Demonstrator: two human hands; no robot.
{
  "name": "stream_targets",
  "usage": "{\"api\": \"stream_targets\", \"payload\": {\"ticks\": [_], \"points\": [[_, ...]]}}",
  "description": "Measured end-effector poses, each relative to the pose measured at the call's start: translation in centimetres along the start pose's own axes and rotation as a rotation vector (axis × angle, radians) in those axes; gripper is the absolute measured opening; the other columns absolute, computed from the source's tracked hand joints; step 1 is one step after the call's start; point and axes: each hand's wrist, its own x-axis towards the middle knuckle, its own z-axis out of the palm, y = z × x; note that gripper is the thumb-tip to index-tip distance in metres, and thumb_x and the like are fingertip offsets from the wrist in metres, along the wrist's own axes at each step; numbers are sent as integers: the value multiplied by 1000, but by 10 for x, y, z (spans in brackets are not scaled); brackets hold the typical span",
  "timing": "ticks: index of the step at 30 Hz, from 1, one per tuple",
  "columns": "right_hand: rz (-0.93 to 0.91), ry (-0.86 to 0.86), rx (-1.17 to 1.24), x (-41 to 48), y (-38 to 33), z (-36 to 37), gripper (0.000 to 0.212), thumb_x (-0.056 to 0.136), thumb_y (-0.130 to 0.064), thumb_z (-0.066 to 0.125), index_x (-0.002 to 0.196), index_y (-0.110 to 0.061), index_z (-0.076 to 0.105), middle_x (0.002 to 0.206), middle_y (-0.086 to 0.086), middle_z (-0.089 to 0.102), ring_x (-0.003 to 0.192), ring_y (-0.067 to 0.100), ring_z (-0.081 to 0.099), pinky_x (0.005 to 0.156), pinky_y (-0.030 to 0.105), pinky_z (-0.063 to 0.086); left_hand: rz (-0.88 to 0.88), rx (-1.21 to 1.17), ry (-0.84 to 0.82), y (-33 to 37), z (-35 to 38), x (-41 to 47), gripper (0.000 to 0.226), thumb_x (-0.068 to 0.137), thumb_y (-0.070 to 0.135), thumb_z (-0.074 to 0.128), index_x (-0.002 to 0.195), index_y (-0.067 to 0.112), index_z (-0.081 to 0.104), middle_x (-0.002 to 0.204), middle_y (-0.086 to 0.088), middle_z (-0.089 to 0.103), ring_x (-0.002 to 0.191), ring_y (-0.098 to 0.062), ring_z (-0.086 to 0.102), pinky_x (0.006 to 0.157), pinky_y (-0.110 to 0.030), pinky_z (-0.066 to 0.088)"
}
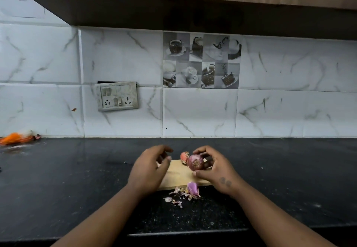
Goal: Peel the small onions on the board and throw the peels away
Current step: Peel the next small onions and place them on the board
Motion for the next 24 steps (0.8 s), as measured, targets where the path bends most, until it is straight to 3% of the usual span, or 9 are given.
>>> {"api": "stream_targets", "payload": {"ticks": [2,4,7,12,14,17,19,24], "points": [[-43,-20,86,-16,-4,2,55,70,-4,88,111,-35,69,121,-1,65,98,11,70,79,22,57,4,-200,-134,21,9,-4,26,93,33,71,119,35,67,101,18,70,92,-3,64,80,-26,53],[-46,12,180,-27,-6,2,54,68,0,87,111,-29,70,118,3,68,91,6,70,77,20,55,-23,-371,-213,39,22,-7,33,87,33,79,119,34,68,104,15,72,94,-3,67,83,-28,56],[-22,38,268,-36,-8,-2,53,68,8,84,110,-21,69,105,1,75,81,2,71,74,19,54,-41,-460,-174,53,37,-13,40,82,24,84,118,32,69,105,13,74,96,-4,70,86,-35,60],[67,33,488,-39,-11,-2,63,75,19,72,123,-21,64,108,-3,74,95,16,75,80,33,61,-95,-609,-102,49,41,-19,52,80,6,85,123,30,67,118,8,65,111,-7,66,95,-33,60],[123,27,634,-38,-10,-3,57,81,21,61,122,-17,65,108,4,76,96,25,74,83,38,61,-85,-676,-85,48,39,-21,48,80,-3,82,114,29,71,117,5,63,114,-11,65,97,-32,58],[148,-53,732,-41,-15,-6,30,93,5,62,120,-7,68,113,18,76,98,29,74,90,43,60,-75,-765,-78,50,37,-23,48,79,-10,79,102,31,70,119,-5,65,114,-17,66,96,-31,57],[126,-80,739,-43,-16,-6,28,93,0,66,121,-6,68,112,21,76,97,29,74,87,41,62,-83,-778,-84,51,37,-23,48,79,-9,80,101,32,67,119,-7,67,114,-17,68,94,-29,57],[94,0,743,-41,-14,-4,32,88,7,70,117,-7,68,119,28,68,99,31,74,86,42,62,-76,-741,-152,49,35,-24,36,83,11,83,111,26,66,118,3,71,115,-14,68,96,-35,58]]}}
